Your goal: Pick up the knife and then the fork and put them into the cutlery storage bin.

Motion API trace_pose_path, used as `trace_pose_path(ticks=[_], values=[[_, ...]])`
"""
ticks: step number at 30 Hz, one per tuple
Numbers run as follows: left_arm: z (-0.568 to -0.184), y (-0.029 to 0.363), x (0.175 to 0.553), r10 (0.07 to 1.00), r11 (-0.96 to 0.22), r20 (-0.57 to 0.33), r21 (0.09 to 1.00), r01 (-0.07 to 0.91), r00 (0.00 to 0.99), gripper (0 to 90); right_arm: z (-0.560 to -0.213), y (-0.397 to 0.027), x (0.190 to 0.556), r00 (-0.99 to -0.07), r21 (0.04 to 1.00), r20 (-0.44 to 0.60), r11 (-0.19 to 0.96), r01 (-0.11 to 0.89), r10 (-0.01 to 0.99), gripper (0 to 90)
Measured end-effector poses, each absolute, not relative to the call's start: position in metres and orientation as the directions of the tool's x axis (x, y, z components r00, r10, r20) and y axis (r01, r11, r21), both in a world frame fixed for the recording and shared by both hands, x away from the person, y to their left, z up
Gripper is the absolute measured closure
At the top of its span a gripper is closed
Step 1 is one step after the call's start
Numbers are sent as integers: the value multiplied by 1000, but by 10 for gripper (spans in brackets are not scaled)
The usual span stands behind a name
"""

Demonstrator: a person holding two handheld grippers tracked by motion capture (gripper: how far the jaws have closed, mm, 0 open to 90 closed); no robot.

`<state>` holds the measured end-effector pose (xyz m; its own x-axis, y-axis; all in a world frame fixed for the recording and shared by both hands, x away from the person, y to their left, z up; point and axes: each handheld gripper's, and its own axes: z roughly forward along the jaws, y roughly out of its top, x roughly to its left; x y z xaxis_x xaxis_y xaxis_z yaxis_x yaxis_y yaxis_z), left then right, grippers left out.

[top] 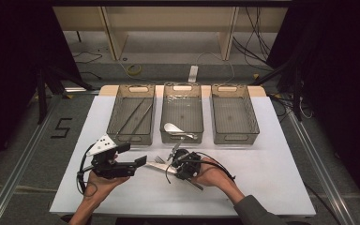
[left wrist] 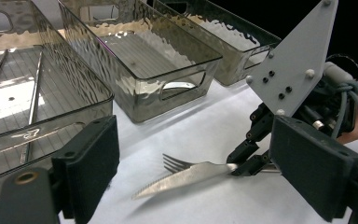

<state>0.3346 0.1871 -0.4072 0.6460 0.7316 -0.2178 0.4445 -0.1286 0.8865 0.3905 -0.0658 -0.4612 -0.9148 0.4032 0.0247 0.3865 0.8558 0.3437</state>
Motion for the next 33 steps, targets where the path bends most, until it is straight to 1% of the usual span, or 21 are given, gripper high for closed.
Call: trace_pose_path(ticks=[1,7,9,19,23,27,33], values=[[-407,187,335,732,-129,-218,887,444,646,155,-462,-66,391,-916,355,30,852,384,401,804],[-407,187,335,731,-131,-216,886,444,647,154,-459,-70,394,-906,351,56,842,410,419,806],[-407,187,335,731,-129,-218,887,444,647,155,-458,-71,395,-910,363,53,841,402,412,806],[-407,187,334,732,-130,-216,887,444,647,155,-449,-74,394,-907,363,46,839,406,419,808],[-407,187,334,732,-130,-216,886,444,646,155,-445,-76,395,-906,377,44,833,406,421,809],[-407,187,334,733,-130,-215,887,443,645,155,-439,-80,397,-896,394,42,816,422,443,809],[-407,187,334,734,-126,-217,888,443,643,154,-429,-93,404,-885,423,42,794,436,464,808]])
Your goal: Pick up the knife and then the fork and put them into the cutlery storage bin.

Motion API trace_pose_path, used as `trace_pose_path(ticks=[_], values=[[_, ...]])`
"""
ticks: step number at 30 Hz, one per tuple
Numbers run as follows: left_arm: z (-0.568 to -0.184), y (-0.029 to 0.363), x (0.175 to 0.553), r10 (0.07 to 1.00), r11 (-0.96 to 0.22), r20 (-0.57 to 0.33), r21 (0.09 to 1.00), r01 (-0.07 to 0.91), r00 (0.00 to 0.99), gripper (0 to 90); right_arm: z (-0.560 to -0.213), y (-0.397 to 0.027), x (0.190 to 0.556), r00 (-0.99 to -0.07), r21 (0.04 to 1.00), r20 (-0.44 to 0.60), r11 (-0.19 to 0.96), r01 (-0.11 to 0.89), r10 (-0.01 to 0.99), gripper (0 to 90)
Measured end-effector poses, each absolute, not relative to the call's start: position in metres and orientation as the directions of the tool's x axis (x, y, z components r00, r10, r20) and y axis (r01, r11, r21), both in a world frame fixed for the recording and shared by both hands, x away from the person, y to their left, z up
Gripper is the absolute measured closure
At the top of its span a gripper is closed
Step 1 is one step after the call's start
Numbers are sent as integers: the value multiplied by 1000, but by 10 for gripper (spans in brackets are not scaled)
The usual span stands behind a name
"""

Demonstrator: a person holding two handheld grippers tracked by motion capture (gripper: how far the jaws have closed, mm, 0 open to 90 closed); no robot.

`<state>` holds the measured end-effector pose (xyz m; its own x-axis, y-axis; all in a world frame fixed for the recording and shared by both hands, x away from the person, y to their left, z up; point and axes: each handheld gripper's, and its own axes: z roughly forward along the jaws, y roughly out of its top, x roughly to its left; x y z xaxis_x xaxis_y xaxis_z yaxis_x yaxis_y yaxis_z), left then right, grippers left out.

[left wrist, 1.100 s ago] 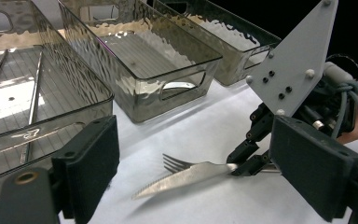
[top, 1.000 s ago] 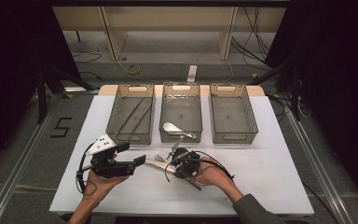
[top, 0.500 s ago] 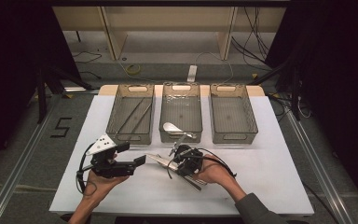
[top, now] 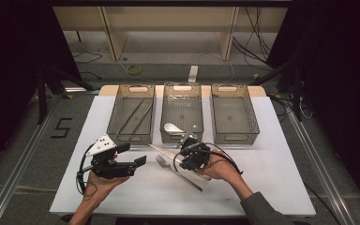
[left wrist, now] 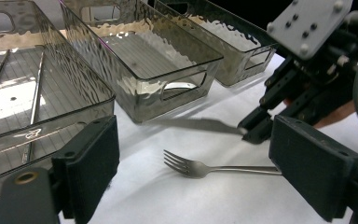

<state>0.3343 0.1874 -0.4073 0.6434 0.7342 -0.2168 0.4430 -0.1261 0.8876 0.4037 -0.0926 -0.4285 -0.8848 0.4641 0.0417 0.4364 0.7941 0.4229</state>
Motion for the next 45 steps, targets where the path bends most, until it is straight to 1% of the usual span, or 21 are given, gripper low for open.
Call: trace_pose_path(ticks=[5,19,34,45], values=[[-407,188,334,735,-125,-217,888,443,643,155,-418,-104,408,-865,454,52,759,466,500,808],[-407,188,334,735,-126,-216,888,442,643,155,-394,-138,420,-819,528,42,683,504,572,808],[-407,187,334,736,-128,-214,888,442,643,154,-374,-171,428,-761,588,34,603,539,647,808],[-408,187,335,736,-128,-212,888,441,642,154,-362,-198,441,-714,626,44,537,565,699,808]])
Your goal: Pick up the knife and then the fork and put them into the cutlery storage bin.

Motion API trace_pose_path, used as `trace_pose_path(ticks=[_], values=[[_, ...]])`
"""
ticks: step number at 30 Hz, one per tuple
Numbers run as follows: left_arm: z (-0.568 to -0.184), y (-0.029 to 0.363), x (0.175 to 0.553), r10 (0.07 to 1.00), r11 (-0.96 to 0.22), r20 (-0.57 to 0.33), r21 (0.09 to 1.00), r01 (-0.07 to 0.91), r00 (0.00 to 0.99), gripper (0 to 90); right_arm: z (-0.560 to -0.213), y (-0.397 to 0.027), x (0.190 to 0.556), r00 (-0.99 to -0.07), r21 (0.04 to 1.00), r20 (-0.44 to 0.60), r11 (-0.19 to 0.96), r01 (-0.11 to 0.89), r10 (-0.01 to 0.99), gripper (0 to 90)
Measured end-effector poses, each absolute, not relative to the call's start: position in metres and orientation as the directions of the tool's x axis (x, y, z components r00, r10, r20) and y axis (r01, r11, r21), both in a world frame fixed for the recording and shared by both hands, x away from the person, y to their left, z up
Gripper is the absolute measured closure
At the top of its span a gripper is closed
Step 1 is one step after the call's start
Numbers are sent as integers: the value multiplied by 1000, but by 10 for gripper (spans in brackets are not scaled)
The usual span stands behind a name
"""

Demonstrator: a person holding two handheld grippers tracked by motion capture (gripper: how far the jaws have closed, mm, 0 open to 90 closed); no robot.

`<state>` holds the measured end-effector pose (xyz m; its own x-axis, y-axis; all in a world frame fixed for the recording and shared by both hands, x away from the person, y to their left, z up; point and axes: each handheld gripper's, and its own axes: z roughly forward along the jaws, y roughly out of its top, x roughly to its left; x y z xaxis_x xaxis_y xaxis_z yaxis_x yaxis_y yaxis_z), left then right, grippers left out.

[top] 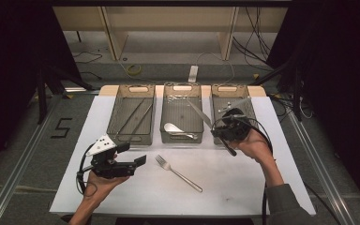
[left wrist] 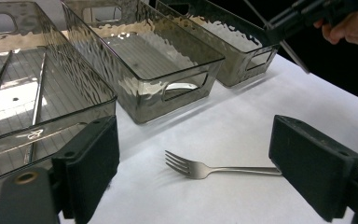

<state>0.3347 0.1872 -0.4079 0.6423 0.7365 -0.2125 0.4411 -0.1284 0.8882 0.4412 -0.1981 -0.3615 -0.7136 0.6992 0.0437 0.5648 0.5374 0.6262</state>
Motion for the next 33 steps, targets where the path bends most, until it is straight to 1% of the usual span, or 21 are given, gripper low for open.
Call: trace_pose_path(ticks=[3,14,23,33], values=[[-408,188,335,738,-122,-216,889,441,640,155,-357,-206,447,-697,640,57,509,575,715,808],[-407,189,334,735,-113,-221,892,437,641,154,-340,-218,472,-644,645,39,473,600,764,808],[-407,189,334,735,-113,-220,893,436,641,154,-334,-218,485,-620,644,19,465,608,785,808],[-407,189,334,736,-113,-219,893,435,641,155,-326,-218,503,-586,644,22,437,628,810,807]])
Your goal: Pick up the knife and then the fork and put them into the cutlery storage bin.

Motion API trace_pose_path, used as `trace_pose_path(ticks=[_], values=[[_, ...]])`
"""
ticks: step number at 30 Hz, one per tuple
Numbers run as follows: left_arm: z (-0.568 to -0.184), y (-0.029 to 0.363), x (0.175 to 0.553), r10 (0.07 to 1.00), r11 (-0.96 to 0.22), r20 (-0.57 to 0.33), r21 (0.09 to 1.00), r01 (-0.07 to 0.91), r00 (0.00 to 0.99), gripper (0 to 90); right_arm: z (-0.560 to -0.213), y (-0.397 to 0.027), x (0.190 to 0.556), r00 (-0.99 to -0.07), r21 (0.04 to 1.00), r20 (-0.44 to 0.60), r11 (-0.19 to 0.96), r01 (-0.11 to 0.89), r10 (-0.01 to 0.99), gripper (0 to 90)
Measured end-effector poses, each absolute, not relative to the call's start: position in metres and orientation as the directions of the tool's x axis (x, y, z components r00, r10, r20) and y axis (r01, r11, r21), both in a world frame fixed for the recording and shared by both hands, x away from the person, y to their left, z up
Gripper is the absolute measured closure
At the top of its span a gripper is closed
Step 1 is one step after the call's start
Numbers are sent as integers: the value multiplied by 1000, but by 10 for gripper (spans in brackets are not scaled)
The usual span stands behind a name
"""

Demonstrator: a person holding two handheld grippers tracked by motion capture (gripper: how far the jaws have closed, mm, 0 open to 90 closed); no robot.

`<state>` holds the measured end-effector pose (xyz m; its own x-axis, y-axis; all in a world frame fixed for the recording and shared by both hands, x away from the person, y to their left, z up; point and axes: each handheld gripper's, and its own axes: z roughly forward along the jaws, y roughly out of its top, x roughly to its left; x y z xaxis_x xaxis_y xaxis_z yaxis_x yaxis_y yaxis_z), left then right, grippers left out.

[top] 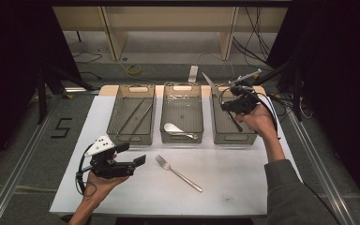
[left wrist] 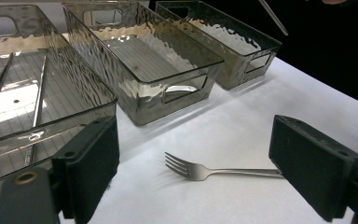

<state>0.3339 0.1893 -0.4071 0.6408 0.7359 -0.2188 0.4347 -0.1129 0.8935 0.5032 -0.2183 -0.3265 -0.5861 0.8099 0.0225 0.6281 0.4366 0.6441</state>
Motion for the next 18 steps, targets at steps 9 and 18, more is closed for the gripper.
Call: trace_pose_path(ticks=[9,18], values=[[-407,190,334,737,-112,-218,894,434,640,155,-330,-221,517,-541,650,14,404,644,841,807],[-407,190,334,736,-112,-219,894,434,641,155,-341,-227,531,-497,633,21,373,678,867,807]])
